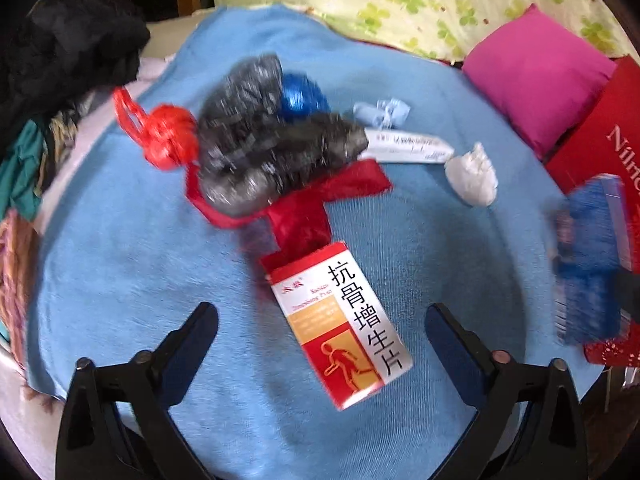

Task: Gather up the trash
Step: 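Grasp the white-red medicine box with the left tool while the right tool grasps the blue toothpaste box, then carry both boxes over the red mesh basket and open both tools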

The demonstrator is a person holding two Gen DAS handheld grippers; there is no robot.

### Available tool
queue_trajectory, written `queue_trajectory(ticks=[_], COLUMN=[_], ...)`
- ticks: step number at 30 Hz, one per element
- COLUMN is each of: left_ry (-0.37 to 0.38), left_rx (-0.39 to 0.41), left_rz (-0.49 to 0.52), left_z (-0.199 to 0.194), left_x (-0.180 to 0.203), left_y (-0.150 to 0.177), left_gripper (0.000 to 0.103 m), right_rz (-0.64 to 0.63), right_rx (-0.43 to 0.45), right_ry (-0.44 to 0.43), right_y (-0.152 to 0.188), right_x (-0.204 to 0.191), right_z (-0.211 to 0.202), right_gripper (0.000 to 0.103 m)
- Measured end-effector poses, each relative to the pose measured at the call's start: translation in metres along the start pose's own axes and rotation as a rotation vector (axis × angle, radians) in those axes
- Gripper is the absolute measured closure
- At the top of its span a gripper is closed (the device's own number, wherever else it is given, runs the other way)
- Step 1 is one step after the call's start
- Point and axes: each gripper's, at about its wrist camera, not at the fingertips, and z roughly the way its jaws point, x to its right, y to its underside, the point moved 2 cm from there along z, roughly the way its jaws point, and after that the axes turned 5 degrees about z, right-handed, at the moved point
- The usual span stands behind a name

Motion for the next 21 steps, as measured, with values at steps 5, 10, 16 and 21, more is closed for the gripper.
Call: queue_trajectory(ticks=[5, 10, 16, 21], left_ry=[0.087, 0.097, 0.23, 0.391], left_rx=[-0.056, -0.013, 0.127, 0.214], left_rz=[-0.034, -0.007, 0.159, 0.342], left_z=[0.016, -0.011, -0.088, -0.141], left_x=[0.0, 0.007, 0.076, 0.172], left_y=[0.008, 0.011, -0.005, -0.026], left_gripper=[0.044, 0.053, 0.053, 0.053], right_rz=[-0.006, 0.005, 0.07, 0.195], right_rx=[0.048, 0.127, 0.302, 0.459], right_ry=[-0.003, -0.029, -0.048, 0.009], right_y=[0.008, 0.012, 0.005, 0.003], right_x=[0.007, 0.015, 0.044, 0.098], right_z=[-0.026, -0.06, -0.132, -0.198], right_gripper=[0.058, 0.058, 0.058, 0.058])
